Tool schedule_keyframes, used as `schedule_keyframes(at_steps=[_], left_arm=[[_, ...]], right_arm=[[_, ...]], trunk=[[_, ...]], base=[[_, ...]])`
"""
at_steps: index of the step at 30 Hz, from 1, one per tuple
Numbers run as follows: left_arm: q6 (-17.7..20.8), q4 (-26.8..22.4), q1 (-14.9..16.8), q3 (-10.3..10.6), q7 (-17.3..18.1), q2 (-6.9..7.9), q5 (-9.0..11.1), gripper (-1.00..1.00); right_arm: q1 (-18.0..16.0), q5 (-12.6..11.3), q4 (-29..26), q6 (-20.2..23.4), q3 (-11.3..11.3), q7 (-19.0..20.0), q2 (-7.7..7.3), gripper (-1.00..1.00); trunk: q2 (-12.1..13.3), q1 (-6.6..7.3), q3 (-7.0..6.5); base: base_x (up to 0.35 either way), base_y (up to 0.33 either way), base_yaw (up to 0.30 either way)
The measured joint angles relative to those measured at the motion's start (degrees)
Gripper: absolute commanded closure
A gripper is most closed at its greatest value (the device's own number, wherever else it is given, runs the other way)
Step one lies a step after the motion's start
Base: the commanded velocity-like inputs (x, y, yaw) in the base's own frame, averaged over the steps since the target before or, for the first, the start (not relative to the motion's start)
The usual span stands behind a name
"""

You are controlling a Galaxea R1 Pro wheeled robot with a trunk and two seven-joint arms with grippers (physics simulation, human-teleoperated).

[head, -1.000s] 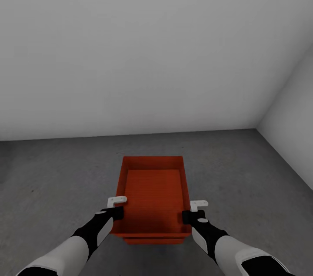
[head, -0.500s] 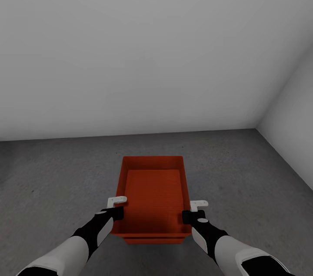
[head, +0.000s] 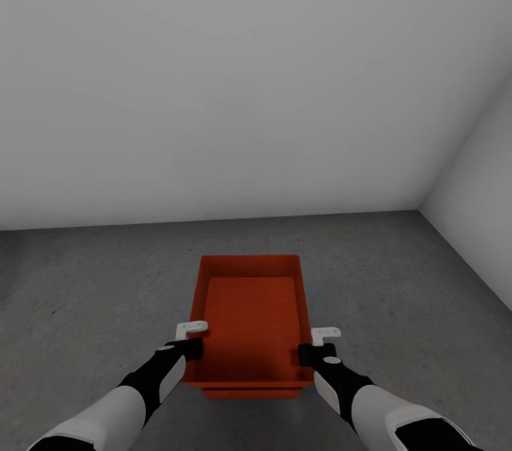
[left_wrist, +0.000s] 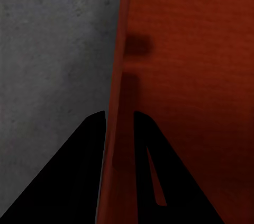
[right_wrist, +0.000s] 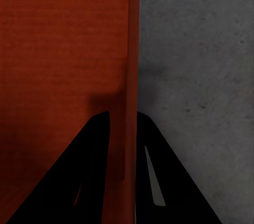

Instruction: Move the two storage containers from the living room to the garage. In the garage, place one container on the floor and stack the other container on top of it (either order is fine).

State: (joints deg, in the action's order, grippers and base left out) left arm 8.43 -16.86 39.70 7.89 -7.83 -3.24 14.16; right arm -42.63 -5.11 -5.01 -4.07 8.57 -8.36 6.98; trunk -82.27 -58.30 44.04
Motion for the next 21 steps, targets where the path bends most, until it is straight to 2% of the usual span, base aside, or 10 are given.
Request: schedule_keyframes(at_steps=[21], left_arm=[[0.0, 0.0, 0.0, 0.0, 0.0, 0.01, 0.0, 1.00]], right_arm=[[0.0, 0.0, 0.0, 0.0, 0.0, 0.0, 0.01, 1.00]], trunk=[[0.0, 0.00, 0.00]], base=[[0.000, 0.000, 0.000]])
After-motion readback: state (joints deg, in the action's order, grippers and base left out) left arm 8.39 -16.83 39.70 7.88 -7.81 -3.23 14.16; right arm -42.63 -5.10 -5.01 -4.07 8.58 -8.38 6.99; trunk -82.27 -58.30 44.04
